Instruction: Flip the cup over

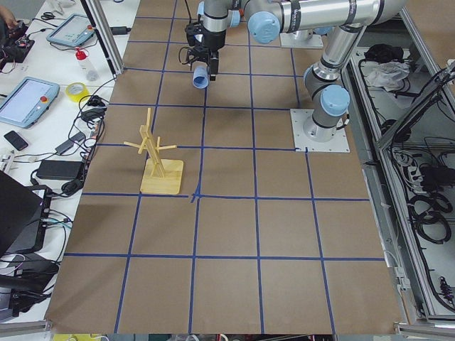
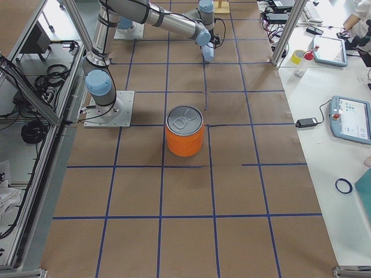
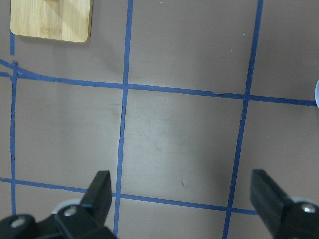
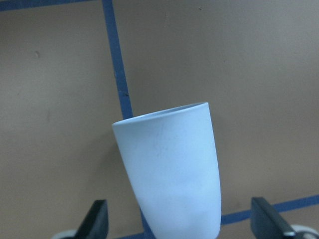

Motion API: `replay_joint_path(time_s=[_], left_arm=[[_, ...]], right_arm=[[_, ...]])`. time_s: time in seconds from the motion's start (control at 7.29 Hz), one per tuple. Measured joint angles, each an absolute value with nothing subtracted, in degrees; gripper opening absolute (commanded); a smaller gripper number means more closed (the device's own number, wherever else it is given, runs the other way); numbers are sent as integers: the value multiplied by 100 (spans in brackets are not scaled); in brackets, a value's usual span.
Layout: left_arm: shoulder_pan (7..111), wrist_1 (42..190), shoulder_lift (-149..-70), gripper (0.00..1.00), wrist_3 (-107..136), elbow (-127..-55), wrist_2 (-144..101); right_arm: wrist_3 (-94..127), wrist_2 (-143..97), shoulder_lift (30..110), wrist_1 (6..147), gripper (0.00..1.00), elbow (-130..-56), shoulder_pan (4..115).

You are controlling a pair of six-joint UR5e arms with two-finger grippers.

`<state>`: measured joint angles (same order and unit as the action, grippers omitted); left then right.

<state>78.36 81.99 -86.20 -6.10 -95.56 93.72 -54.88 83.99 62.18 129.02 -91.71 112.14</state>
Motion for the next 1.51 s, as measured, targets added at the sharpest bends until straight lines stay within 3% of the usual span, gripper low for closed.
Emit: replay_joint_path(time_s=[0.55,0.96,1.51], left_arm=[[7877,8085,-8878,100,-777,-9562,9152],[8024,7742,-9388,100,-806,-9720,7684],[8437,7089,-10302,100,-684,-10030,5941]], right_arm=[[-3904,8468,7440,11261,100,-9132,10101],[-2708,8809,8269,9933,100,-9153,9328],[-718,9183,8573,9741,100,-9174,8997]])
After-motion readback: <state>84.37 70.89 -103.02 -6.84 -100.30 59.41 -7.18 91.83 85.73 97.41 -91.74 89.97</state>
